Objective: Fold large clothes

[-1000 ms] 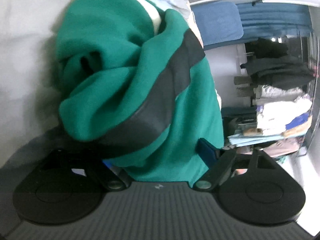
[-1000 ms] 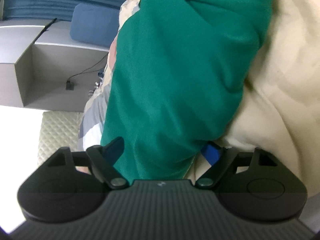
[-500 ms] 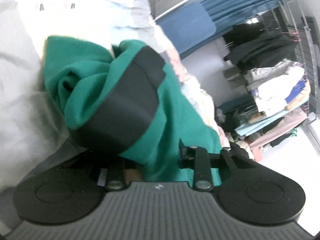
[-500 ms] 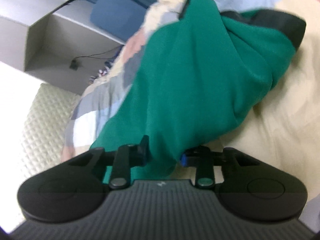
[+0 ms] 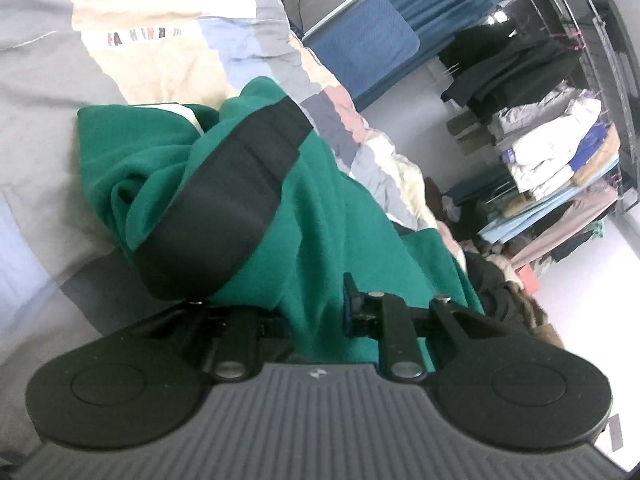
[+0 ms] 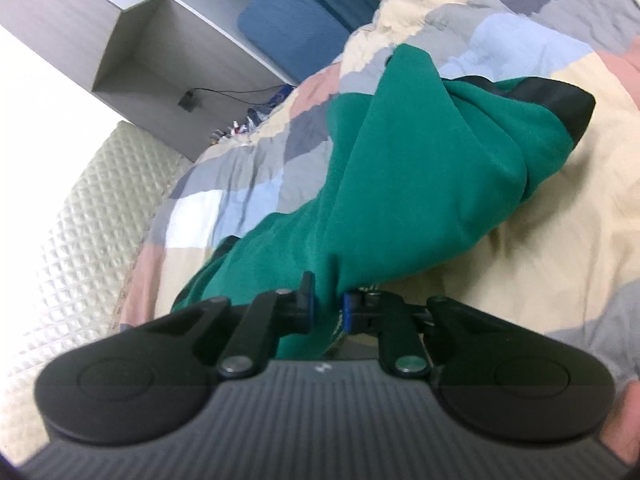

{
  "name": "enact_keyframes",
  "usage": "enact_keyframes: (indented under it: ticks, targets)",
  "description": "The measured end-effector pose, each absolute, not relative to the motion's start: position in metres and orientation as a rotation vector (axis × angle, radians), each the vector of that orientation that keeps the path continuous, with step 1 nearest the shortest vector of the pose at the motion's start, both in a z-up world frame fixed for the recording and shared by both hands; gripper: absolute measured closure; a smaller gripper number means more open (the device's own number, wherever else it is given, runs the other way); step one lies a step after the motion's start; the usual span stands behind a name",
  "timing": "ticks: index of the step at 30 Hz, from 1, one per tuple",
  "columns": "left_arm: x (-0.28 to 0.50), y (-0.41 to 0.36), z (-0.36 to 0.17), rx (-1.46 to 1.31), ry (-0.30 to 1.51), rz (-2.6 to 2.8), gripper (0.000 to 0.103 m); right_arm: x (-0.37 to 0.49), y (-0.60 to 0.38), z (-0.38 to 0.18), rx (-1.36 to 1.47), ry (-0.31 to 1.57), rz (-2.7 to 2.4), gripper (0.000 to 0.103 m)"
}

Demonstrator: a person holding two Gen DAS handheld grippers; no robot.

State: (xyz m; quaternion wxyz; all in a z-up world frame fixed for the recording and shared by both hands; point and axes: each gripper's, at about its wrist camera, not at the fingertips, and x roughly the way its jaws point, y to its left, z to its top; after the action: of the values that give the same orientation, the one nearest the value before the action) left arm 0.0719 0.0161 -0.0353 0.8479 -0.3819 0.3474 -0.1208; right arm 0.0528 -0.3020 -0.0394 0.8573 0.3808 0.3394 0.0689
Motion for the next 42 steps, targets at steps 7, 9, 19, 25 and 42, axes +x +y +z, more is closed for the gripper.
enact_keyframes:
  ticks: [7, 9, 19, 25, 42]
  targets:
    - [0.084, 0.031, -0.027, -0.837, 0.733, -0.281, 0.054, 0.056, -0.299, -0.004, 0.708, 0.602, 0.191, 0.087]
    - [0.094, 0.028, -0.020, -0.814, 0.730, -0.302, 0.045, 0.067, -0.296, 0.011, 0.648, 0.560, 0.206, 0.087]
    - [0.159, 0.017, -0.015, -0.825, 0.700, -0.298, 0.042, 0.126, -0.285, 0.016, 0.566, 0.614, 0.246, 0.086]
    - [0.187, 0.018, -0.017, -0.826, 0.697, -0.313, 0.041, 0.107, -0.287, 0.001, 0.541, 0.683, 0.210, 0.036]
    - [0.142, 0.035, -0.069, -0.951, 0.813, -0.272, 0.022, 0.065, -0.345, -0.089, 1.103, 0.841, -0.026, 0.025]
